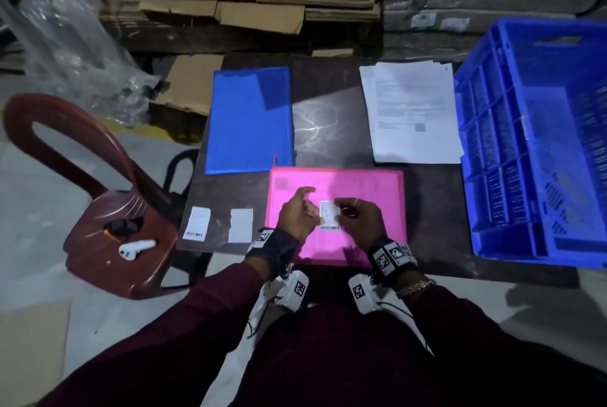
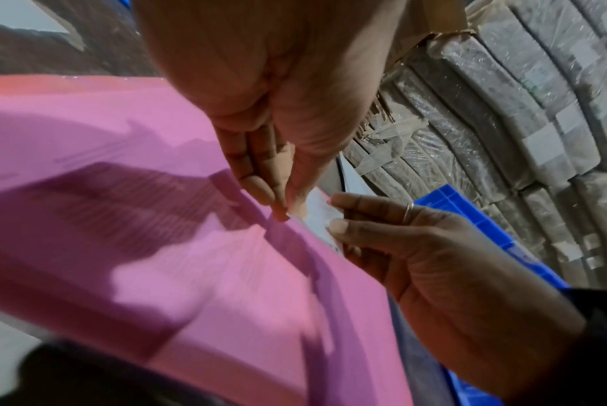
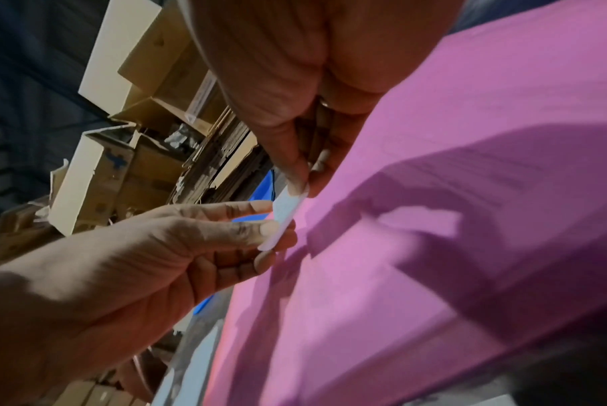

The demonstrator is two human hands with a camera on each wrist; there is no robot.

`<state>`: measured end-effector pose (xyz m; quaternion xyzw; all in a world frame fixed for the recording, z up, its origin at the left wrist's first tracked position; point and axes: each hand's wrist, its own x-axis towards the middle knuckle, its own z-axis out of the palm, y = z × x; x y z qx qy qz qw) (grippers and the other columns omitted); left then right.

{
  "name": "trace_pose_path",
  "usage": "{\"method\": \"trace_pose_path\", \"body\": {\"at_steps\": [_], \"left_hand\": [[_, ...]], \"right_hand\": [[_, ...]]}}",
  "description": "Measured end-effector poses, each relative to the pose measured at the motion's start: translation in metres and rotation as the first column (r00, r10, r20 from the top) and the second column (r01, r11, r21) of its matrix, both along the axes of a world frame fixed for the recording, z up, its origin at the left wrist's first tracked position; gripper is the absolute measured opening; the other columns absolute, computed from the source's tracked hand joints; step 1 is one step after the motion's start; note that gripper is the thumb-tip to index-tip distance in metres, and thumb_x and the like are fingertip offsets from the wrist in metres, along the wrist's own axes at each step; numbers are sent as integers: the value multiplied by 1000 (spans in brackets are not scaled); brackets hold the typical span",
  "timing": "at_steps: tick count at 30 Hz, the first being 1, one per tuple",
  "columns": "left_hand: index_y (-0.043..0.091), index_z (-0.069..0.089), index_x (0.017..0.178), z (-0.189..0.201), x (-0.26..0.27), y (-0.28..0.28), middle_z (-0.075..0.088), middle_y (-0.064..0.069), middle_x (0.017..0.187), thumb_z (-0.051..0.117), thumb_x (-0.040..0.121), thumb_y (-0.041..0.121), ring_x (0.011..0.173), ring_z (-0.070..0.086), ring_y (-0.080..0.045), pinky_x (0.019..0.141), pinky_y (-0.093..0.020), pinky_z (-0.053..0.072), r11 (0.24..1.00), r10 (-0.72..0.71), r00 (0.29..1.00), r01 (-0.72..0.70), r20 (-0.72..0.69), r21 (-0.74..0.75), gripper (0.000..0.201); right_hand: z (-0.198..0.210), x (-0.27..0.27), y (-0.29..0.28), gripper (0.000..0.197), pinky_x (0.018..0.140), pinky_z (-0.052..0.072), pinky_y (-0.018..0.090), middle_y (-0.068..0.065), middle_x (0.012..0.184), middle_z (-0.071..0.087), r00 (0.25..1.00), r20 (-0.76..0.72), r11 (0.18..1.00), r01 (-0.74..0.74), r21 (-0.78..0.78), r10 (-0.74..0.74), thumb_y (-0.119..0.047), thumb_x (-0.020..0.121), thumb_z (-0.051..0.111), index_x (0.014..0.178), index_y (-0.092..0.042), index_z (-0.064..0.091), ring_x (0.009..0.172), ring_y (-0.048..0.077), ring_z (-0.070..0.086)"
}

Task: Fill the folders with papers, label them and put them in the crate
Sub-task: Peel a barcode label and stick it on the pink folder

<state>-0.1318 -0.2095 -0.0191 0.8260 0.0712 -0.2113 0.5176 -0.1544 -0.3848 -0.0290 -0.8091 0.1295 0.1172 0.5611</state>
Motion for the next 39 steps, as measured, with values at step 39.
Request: {"method": "trace_pose_path", "body": {"at_steps": [39], "left_hand": [[31, 55, 135, -35, 9, -9, 54, 4, 88, 80, 78, 22, 76, 58, -15, 66, -29, 50, 850, -305, 941, 199, 148, 488, 63]], "right_hand": [[-14, 31, -3, 46, 57, 30, 8, -2, 78, 47, 933, 45, 853, -307, -421, 357, 2, 71, 81, 115, 1, 67, 67, 14, 46]]}}
